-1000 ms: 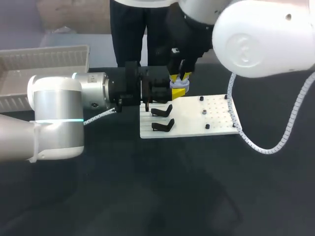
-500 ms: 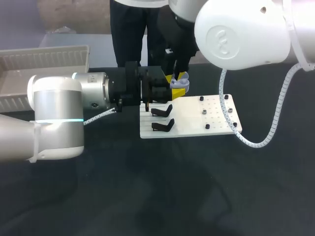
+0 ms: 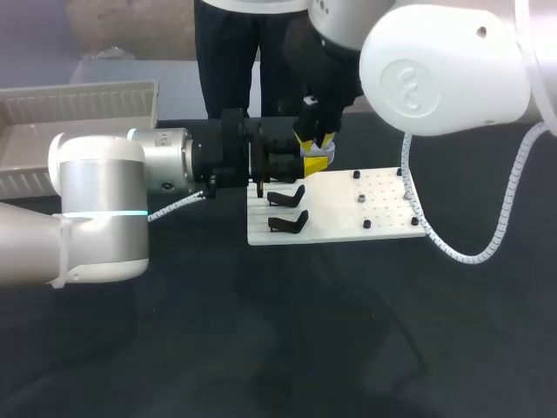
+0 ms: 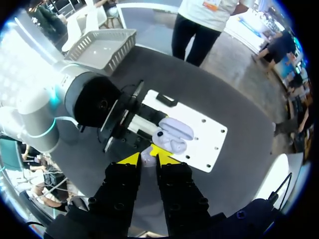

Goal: Pick up each earbud case from the left stands, insert the matching earbuds, close the lid, and place the case in the box.

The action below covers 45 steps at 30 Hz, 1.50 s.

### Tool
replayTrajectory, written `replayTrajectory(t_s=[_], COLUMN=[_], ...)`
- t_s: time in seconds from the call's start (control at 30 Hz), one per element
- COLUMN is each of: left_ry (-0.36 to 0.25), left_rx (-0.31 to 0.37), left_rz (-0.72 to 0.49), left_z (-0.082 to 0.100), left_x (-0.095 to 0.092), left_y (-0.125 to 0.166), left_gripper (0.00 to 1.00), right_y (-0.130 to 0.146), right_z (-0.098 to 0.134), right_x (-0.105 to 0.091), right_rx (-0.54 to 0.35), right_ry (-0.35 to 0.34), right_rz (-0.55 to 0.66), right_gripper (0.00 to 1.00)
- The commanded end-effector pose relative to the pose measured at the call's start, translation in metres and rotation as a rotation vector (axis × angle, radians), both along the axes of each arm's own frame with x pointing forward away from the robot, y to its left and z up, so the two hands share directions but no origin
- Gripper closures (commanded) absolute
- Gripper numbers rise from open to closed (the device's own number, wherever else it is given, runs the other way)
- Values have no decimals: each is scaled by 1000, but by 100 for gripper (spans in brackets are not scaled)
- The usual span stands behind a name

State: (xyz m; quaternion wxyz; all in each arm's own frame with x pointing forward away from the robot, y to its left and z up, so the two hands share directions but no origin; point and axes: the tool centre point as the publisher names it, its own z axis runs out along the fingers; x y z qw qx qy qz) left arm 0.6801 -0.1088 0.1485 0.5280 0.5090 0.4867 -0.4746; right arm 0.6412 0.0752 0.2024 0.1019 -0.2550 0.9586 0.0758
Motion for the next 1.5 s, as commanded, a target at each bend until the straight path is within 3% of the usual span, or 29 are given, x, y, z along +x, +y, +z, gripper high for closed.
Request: replayTrajectory(t_s=[0.03,1.5], left_ry=[-5,-5], left_rx=[-5,-5], left_rz=[6,6], left_z=[-1,-1], left_x=[-1,-1], left_y=[0,0], left_gripper=[100,100], right_y=[2,2], right_z=[-2,-12], right_x=[3,23], right_rx=[-5,-41], right_ry=[4,-21], right_rz=[3,4], right_gripper=[100,100])
